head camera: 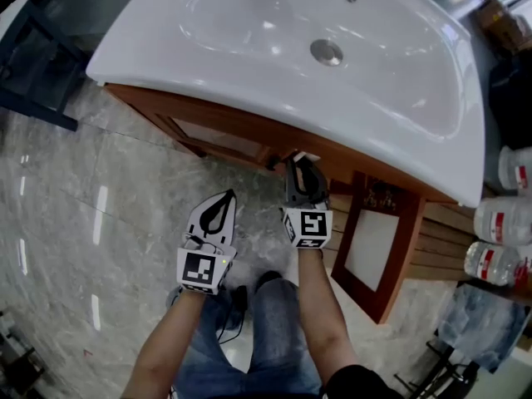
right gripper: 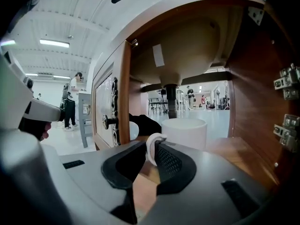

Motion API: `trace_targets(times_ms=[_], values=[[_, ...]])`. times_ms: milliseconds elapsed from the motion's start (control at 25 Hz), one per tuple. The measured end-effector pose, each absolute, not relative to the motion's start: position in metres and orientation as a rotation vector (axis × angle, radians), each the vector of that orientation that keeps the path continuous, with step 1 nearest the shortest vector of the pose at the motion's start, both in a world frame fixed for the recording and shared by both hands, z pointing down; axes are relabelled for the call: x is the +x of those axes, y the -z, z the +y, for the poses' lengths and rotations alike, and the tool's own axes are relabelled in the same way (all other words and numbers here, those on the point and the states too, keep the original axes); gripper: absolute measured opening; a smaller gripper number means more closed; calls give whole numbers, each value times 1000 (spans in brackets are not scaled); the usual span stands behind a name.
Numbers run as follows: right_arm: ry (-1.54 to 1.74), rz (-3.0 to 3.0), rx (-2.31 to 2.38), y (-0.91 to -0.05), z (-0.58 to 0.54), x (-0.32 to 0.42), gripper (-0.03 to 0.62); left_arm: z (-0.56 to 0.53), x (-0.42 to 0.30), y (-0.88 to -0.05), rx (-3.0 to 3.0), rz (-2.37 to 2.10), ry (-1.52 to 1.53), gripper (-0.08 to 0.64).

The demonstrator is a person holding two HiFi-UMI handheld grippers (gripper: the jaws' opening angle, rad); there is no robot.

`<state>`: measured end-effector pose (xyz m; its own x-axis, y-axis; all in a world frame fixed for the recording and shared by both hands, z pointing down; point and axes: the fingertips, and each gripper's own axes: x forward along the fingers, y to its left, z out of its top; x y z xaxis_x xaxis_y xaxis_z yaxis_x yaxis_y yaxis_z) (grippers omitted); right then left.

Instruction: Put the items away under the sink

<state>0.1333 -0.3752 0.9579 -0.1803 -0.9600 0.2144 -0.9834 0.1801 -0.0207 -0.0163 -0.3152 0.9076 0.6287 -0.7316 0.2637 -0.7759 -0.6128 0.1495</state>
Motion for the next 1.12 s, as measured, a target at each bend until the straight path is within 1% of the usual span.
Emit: trace_targets(times_ms=[120, 280, 480, 560, 680, 800, 960, 1120], values=[[-299, -2250, 1902, -952, -361, 134, 69, -307, -23, -889, 2555, -1229, -286, 8], [-371, -2208, 1870, -932, -332, 127, 41, -294, -31, -856, 2526, -1241, -314, 8], [-454, -2193, 1836, -876, -292, 115, 14, -273, -35, -792, 2535, -1250, -345, 8], [-502, -2174, 1835, -846, -270, 114, 14, -258, -42, -763, 2547, -1291, -352, 8], [-511, -2155, 1823, -785, -239, 109, 12, -238, -53, -712, 2510, -1321, -381, 8], [-457, -2175, 1822, -703, -217, 113, 12, -224, -57, -661, 2460, -1349, -436, 8], [-392, -2238, 1816, -600, -195, 117, 12, -211, -59, -584, 2472, -1352, -381, 7], [-341, -2291, 1824, -518, -174, 115, 12, -189, -70, -514, 2519, -1350, -346, 7]])
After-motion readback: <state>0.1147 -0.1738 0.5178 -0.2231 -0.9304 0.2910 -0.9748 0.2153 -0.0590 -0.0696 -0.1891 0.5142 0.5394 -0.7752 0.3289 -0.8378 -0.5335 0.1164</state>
